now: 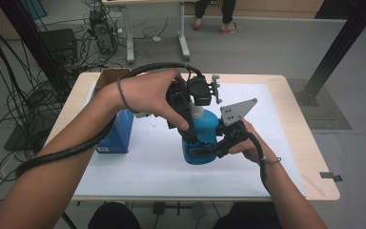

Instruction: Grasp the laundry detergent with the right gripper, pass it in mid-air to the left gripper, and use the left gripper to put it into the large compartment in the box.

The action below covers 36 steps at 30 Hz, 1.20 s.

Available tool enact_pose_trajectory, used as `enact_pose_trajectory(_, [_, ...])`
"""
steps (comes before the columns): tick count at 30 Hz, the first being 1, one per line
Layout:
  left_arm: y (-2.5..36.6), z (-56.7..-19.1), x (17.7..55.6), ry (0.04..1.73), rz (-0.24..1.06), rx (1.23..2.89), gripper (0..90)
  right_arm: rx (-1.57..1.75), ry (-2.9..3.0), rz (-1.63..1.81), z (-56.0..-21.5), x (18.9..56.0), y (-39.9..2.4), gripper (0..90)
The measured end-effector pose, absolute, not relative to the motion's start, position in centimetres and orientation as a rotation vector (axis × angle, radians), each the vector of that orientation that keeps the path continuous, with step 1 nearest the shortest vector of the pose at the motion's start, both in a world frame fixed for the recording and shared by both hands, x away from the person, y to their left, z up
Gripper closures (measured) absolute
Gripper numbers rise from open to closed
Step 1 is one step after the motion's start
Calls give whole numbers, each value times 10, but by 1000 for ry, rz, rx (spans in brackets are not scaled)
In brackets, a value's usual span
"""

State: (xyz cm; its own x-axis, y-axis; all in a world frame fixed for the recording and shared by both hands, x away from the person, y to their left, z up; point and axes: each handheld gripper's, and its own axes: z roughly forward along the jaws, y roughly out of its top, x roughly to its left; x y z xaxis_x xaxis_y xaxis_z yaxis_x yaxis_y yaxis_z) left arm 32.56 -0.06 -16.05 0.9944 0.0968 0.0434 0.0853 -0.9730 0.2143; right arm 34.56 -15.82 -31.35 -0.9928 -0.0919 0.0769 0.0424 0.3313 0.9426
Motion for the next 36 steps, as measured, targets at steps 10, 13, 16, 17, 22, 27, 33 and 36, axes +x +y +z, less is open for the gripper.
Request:
enact_pose_trajectory(10, [-5,-163,327,125,72,2936,114,64,-2468,-1756,-311,344,-157,431])
enact_pose_trajectory(13, [-6,-162,327,121,72,2934,122,68,-2469,-1752,-311,344,-156,431])
enact_pose_trajectory(16, [-7,-160,327,112,67,2931,151,69,-2469,-1751,-311,344,-156,431])
enact_pose_trajectory(17, [-7,-160,327,114,67,2931,157,69,-2468,-1751,-311,344,-156,431])
enact_pose_trajectory(22, [-8,-158,328,116,64,2931,185,67,-2468,-1752,-311,344,-156,431])
enact_pose_trajectory(27, [-9,-158,328,112,56,2926,209,72,-2470,-1752,-311,344,-156,432])
enact_pose_trajectory(33, [-10,-158,329,121,46,2922,235,74,-2470,-1753,-311,343,-156,431])
enact_pose_trajectory(36, [-10,-157,329,123,39,2922,241,74,-2469,-1753,-311,343,-156,431])
